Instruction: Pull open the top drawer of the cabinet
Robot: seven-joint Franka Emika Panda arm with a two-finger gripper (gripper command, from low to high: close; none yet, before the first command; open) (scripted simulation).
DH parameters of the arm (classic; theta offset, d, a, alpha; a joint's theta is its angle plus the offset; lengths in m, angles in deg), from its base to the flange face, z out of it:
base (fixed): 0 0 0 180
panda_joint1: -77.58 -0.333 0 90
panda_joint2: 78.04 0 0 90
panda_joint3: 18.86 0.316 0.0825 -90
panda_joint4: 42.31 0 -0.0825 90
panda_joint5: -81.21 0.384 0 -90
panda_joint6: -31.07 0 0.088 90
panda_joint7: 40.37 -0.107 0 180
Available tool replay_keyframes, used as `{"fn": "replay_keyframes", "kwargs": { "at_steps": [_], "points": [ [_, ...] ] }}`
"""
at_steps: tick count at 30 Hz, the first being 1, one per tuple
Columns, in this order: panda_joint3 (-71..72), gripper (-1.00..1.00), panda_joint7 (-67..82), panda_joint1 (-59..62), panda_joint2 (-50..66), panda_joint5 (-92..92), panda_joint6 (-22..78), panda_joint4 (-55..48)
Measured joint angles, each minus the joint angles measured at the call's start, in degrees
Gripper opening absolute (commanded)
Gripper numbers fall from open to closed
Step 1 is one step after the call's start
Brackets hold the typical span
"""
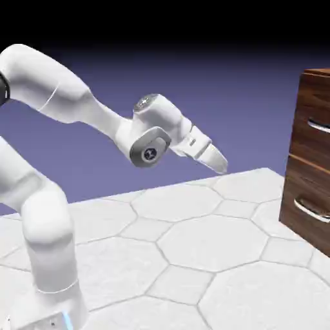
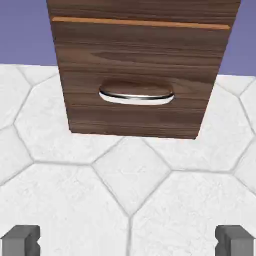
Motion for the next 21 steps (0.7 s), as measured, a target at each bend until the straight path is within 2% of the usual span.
{"fn": "replay_keyframes", "kwargs": {
  "at_steps": [21],
  "points": [
    [35.38, 0.0, 8.9, 41.21, -4.89, 52.33, 5.48, -24.39]
  ]
}}
